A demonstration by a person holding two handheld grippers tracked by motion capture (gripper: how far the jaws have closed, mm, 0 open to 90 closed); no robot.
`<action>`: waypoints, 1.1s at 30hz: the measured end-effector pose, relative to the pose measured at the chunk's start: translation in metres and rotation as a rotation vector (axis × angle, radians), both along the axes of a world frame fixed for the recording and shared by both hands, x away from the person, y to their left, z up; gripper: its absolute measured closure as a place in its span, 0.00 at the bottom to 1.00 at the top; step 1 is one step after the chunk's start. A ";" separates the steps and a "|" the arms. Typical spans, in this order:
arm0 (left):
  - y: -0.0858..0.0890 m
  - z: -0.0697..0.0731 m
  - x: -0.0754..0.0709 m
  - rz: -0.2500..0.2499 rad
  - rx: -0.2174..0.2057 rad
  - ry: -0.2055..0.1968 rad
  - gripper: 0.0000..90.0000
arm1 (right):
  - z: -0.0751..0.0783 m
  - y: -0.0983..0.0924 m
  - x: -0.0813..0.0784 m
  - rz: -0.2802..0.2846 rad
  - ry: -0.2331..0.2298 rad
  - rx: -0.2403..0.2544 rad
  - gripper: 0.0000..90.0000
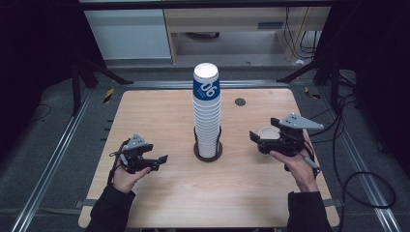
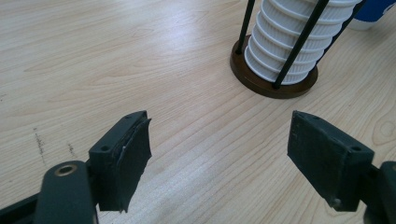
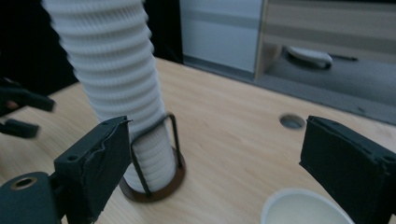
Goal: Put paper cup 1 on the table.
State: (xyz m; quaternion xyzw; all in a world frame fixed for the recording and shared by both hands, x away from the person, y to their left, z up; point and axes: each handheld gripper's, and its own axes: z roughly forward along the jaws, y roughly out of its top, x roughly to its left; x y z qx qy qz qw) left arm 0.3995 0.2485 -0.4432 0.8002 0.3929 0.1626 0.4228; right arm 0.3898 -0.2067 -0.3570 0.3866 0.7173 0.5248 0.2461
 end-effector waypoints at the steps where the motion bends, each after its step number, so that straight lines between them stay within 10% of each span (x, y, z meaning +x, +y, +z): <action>1: 0.000 0.000 0.000 0.000 0.000 0.000 0.23 | 0.000 0.000 0.000 0.000 0.000 0.000 0.10; 20: -0.002 -0.001 0.001 -0.012 0.006 0.006 0.23 | 0.081 0.087 0.013 0.220 -0.182 0.120 0.07; 33: -0.001 -0.002 0.001 -0.013 0.003 0.009 0.23 | 0.087 0.128 0.052 0.209 -0.158 0.109 0.08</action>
